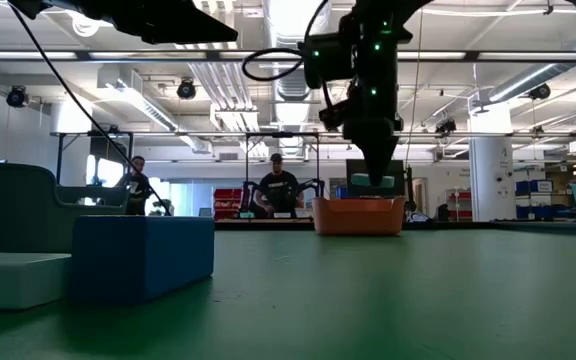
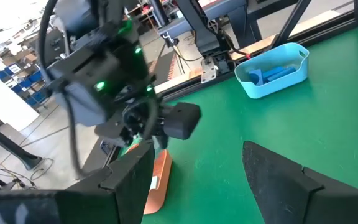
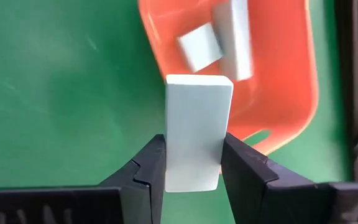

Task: Sort & place blocks by color
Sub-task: Put the light blue block into the orange bin, then put the blue block into the light blue bin

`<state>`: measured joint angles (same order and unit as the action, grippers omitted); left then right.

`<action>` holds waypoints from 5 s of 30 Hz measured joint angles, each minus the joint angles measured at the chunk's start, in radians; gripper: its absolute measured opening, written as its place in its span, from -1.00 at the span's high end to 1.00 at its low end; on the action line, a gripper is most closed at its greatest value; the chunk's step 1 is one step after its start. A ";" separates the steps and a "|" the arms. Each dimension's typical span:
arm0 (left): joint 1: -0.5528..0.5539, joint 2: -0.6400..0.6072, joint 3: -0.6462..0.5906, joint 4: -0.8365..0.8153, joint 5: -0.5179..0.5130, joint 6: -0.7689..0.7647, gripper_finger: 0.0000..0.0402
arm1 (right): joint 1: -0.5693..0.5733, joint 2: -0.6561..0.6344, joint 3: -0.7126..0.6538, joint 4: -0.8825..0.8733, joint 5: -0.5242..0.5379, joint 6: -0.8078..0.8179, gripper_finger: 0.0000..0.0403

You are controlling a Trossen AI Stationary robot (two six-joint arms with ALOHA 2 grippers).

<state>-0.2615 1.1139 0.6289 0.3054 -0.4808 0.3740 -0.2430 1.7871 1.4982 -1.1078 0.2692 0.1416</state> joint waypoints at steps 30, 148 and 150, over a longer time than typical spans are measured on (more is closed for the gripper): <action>0.000 0.000 0.000 -0.001 0.000 0.000 -0.13 | -0.170 0.002 -0.067 0.190 -0.097 -0.572 0.45; -0.385 0.614 0.524 -0.628 0.177 -0.753 -0.92 | 0.808 -0.352 -0.703 1.352 0.334 -0.027 0.72; -0.382 0.626 0.524 -0.627 0.177 -0.752 -0.92 | 0.808 -0.352 -0.703 1.352 0.334 -0.028 0.72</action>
<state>-0.6432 1.7403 1.1530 -0.3218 -0.3042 -0.3775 0.5648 1.4353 0.7952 0.2443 0.6033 0.1139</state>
